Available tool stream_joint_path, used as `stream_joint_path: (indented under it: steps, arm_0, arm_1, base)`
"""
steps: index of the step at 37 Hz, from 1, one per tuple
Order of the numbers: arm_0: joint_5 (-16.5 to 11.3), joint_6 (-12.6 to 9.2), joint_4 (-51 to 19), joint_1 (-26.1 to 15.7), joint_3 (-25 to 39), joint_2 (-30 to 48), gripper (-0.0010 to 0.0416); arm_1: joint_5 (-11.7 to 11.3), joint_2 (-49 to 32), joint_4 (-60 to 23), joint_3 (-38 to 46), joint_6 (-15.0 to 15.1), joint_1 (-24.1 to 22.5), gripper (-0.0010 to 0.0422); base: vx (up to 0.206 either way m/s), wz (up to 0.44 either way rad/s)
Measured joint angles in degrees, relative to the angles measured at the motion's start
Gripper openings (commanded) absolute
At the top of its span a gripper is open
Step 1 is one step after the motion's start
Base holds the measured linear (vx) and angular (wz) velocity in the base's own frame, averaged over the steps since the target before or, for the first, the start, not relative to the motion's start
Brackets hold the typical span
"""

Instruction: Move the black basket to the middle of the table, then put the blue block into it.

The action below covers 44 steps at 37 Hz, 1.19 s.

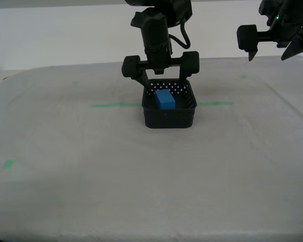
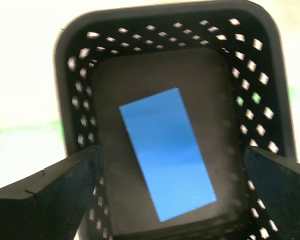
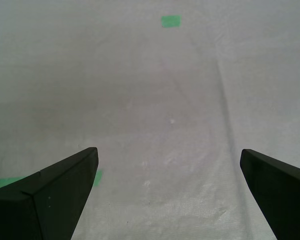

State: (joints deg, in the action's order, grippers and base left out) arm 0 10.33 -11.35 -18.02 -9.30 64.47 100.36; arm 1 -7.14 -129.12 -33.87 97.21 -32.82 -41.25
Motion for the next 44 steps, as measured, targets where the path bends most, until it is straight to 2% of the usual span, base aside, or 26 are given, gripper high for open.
stream_joint_path:
  steps: [3, 5, 8, 21, 29, 44]
  arm_0:
    - [0.02, 0.0, -0.02, -0.02, 0.0, 0.0, 0.0399]
    - [0.02, 0.0, -0.02, -0.09, 0.0, 0.0, 0.0399]
    - [0.02, 0.0, -0.02, -0.07, 0.0, 0.0, 0.0399]
    - [0.0, 0.0, -0.02, -0.02, 0.0, 0.0, 0.0399]
    - [0.02, 0.0, -0.02, -0.02, 0.0, 0.0, 0.0399]
    - [0.02, 0.0, -0.02, -0.09, 0.0, 0.0, 0.0398]
  arm_1:
    - [1.05, 0.0, 0.33, 0.0, 0.33, 0.04, 0.0408]
    - [1.2, 0.0, 0.87, 0.0, 1.51, 0.07, 0.0395]
    - [1.29, 0.0, 1.66, 0.0, 3.02, 0.11, 0.0406]
    - [1.92, 0.0, 2.1, 0.0, 3.74, 0.37, 0.0402]
    - [3.58, 0.35, 2.12, 0.46, 5.16, 1.01, 0.0402]
    - [3.3, 2.34, -1.51, 3.1, 6.71, 4.17, 0.0401]
  base:
    - [0.0, 0.0]
    - [0.0, 0.0]
    - [0.0, 0.0]
    - [0.0, 0.0]
    - [0.0, 0.0]
    - [0.0, 0.0]
